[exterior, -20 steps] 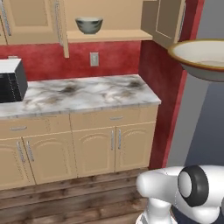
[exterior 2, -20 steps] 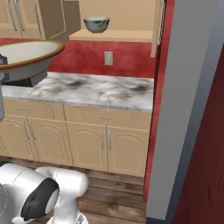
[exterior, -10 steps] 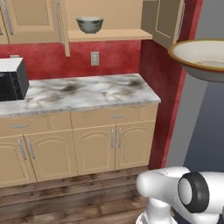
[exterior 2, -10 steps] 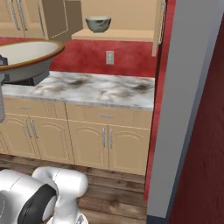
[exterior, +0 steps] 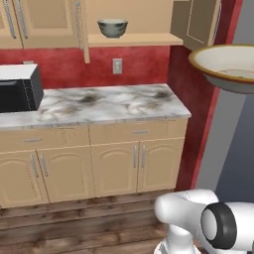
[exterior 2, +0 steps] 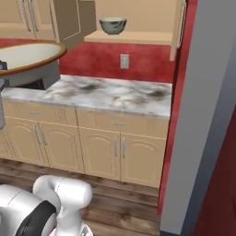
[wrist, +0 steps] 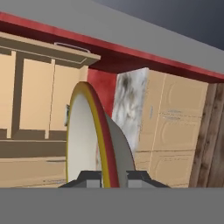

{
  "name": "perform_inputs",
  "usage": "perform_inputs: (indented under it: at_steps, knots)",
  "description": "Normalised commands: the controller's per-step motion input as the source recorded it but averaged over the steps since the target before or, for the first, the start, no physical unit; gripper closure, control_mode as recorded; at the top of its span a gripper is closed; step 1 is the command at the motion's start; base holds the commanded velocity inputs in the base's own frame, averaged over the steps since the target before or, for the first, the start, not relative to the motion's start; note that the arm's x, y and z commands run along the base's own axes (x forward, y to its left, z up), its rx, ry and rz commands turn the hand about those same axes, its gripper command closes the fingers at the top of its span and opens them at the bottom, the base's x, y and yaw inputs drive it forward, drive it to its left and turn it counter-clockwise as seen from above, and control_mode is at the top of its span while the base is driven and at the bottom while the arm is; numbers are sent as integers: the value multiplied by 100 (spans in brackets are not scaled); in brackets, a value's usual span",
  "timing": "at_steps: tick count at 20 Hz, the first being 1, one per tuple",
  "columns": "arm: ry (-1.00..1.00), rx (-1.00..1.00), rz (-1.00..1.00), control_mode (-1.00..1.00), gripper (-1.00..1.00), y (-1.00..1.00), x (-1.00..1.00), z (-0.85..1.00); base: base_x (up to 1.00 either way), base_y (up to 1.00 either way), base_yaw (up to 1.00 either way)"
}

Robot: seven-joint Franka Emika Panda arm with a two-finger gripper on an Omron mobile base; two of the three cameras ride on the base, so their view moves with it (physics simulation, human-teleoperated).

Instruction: Move the bowls from the cabinet to the plates on the dining table.

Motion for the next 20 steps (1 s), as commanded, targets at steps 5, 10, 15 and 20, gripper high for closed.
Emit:
perform_inputs:
  at_steps: [5, 10, 15, 20]
  knots:
    - [0, 0, 0, 100, 100, 0, 0, 0, 0, 0, 25]
    - [0, 0, 0, 100, 100, 0, 0, 0, 0, 0, 25]
    - [0, 0, 0, 100, 100, 0, 0, 0, 0, 0, 25]
    - [0, 0, 0, 100, 100, 0, 0, 0, 0, 0, 25]
